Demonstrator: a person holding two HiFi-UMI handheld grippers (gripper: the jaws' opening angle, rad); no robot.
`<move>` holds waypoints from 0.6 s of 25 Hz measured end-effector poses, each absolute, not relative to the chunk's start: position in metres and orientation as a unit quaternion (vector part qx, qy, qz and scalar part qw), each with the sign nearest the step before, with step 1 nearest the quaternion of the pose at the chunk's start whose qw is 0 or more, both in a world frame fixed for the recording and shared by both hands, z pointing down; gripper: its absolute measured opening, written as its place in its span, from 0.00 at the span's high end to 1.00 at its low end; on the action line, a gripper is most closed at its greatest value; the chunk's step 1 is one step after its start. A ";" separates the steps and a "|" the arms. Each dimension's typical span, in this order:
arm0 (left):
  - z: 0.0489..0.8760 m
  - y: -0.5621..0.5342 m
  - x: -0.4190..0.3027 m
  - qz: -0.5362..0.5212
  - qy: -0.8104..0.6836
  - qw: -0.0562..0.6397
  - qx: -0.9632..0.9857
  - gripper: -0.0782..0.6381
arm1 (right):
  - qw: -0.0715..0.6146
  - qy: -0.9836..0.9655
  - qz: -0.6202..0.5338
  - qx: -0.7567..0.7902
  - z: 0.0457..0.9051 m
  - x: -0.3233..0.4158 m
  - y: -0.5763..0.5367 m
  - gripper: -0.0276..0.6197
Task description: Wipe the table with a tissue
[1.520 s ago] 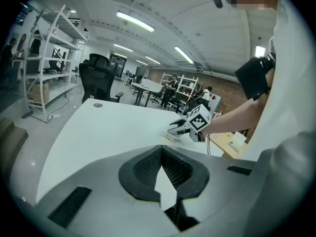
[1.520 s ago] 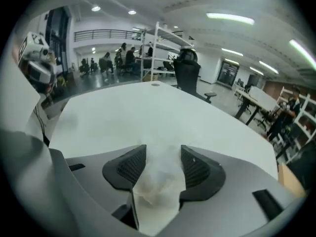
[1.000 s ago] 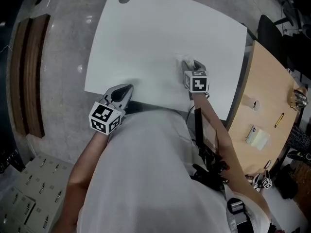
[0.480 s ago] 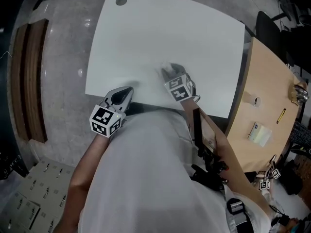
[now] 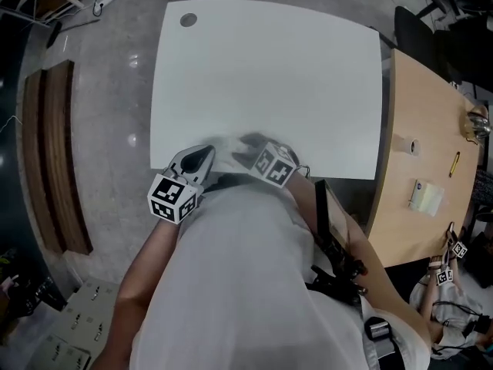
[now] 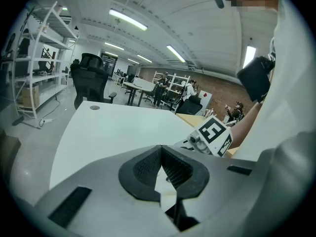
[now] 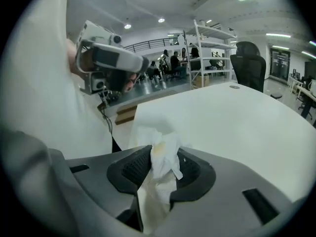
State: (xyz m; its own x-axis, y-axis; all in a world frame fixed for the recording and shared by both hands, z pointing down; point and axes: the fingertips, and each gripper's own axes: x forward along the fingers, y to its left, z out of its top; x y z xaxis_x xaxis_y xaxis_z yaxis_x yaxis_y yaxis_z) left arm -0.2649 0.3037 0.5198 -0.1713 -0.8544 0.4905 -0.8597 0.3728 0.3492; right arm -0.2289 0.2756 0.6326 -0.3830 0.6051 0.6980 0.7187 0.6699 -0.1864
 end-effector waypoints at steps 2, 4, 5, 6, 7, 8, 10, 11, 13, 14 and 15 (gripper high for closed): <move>0.520 0.306 -0.272 0.006 -0.759 0.311 0.572 0.88 | 0.365 -0.849 -0.052 -0.379 0.615 -0.231 0.272 0.76; 0.523 0.310 -0.276 0.006 -0.751 0.308 0.584 0.88 | 0.350 -0.874 -0.025 -0.337 0.598 -0.233 0.256 0.76; 0.525 0.311 -0.276 0.006 -0.746 0.309 0.590 0.88 | 0.343 -0.886 -0.009 -0.313 0.591 -0.232 0.246 0.76; 0.527 0.311 -0.276 0.007 -0.741 0.309 0.596 0.88 | 0.336 -0.897 0.006 -0.288 0.585 -0.231 0.235 0.76; 0.530 0.310 -0.275 0.009 -0.735 0.310 0.603 0.88 | 0.328 -0.907 0.022 -0.263 0.579 -0.228 0.222 0.76; 0.532 0.307 -0.274 0.012 -0.729 0.310 0.610 0.88 | 0.320 -0.916 0.038 -0.238 0.573 -0.225 0.208 0.76; 0.534 0.296 -0.275 0.019 -0.719 0.306 0.624 0.88 | 0.300 -0.933 0.066 -0.188 0.563 -0.216 0.177 0.76; 0.533 0.288 -0.275 0.022 -0.715 0.302 0.631 0.88 | 0.289 -0.940 0.076 -0.165 0.557 -0.210 0.162 0.76; 0.528 0.272 -0.272 0.025 -0.710 0.292 0.641 0.88 | 0.268 -0.951 0.090 -0.129 0.546 -0.196 0.133 0.76; 0.525 0.263 -0.270 0.025 -0.708 0.288 0.644 0.88 | 0.260 -0.954 0.094 -0.115 0.541 -0.187 0.121 0.76; 0.522 0.255 -0.266 0.026 -0.707 0.285 0.647 0.88 | 0.253 -0.957 0.096 -0.103 0.537 -0.178 0.109 0.76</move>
State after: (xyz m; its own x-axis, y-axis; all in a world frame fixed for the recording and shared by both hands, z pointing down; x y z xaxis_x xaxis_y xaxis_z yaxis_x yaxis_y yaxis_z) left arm -0.2660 0.2554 0.5219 -0.0015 -0.8998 0.4363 -0.9294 0.1622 0.3314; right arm -0.1785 0.1092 0.5369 -0.8506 0.2462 0.4646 0.1492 0.9603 -0.2357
